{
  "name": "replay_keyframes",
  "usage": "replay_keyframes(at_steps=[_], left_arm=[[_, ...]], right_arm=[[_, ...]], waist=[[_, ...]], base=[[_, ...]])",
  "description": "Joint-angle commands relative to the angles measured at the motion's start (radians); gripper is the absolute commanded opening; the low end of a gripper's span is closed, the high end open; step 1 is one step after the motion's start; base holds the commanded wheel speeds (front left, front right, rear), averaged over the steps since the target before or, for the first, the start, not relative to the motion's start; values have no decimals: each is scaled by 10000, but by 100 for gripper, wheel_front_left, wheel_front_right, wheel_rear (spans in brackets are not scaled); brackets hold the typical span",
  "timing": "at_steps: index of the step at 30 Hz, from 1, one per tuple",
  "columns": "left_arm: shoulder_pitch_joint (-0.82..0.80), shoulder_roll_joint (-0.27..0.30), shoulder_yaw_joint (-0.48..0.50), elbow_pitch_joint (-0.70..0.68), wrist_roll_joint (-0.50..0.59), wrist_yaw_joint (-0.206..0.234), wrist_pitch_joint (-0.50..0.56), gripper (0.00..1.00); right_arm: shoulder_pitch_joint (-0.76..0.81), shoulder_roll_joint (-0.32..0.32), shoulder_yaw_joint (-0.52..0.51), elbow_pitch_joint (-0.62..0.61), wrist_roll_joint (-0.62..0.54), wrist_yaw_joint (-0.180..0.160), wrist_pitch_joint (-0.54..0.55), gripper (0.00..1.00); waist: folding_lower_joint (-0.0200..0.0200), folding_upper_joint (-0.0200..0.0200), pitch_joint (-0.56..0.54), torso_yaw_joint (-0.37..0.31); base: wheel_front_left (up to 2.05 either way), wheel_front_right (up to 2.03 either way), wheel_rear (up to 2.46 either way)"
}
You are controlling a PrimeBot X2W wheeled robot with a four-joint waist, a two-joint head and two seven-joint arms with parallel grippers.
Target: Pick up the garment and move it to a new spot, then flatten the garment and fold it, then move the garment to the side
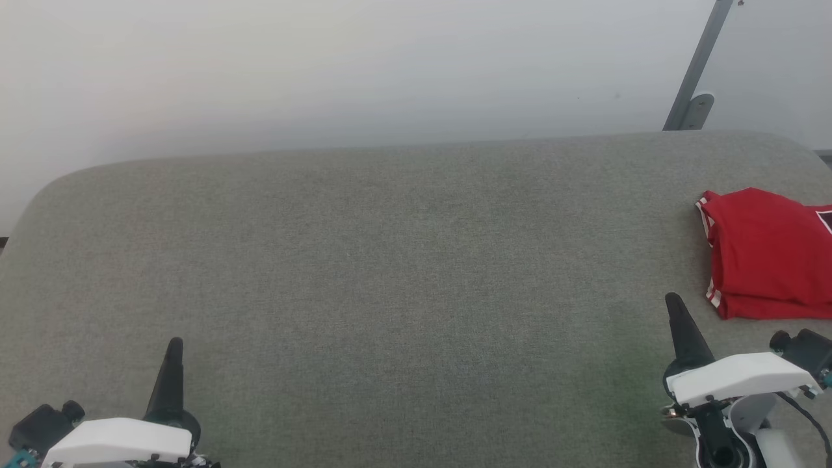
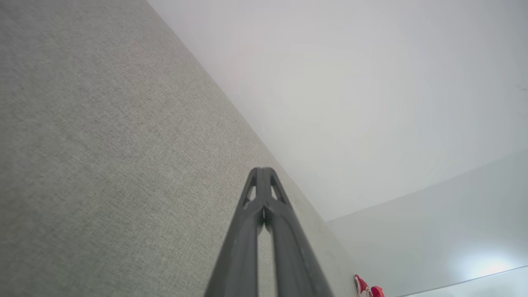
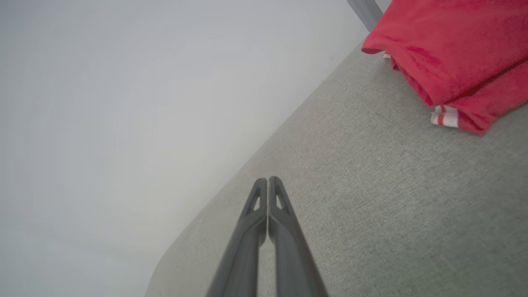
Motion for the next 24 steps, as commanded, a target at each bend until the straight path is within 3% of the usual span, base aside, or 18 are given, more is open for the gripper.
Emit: replay_keyframes(at_steps=[1,24], left_arm=[[-274,35,13,-114,-144,-12,66,0],[-591,-349,-79,-92,-2023,-17,695,0]], right_arm=[[-72,1,-27,-150,200,2,52,0],[130,126,-205,-587,2660,2,683,0]], waist=[[0,0,-1,1],[0,0,-5,47]], base=[[0,0,0],[0,0,0]])
